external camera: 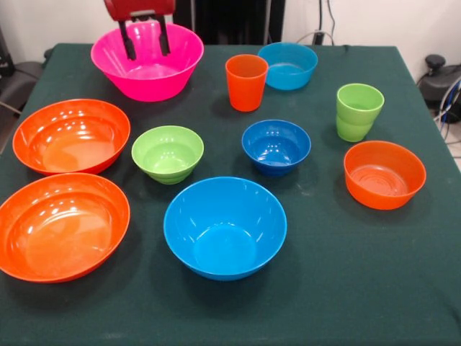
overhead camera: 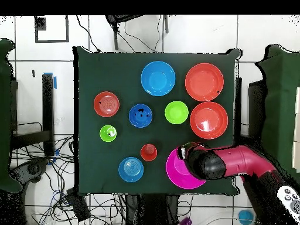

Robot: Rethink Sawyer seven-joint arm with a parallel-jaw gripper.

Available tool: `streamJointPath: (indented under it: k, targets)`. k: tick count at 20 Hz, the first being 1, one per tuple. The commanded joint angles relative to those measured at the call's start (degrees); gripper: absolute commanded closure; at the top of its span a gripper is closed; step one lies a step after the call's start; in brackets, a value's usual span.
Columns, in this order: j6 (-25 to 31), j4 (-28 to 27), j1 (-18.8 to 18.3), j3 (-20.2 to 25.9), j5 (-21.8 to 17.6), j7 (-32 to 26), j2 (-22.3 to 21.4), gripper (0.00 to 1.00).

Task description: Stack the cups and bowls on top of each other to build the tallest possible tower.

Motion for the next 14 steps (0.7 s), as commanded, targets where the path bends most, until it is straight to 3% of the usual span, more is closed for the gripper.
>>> streamJointPath:
  k: [1, 14]
  targets:
    - [-3.7, -3.4, 3.5, -1.5, -7.6, -5.7, 7.4, 0.0]
    - [-8.9, -1.8, 4.1, -1.9, -10.8, -1.8, 12.5, 0.0]
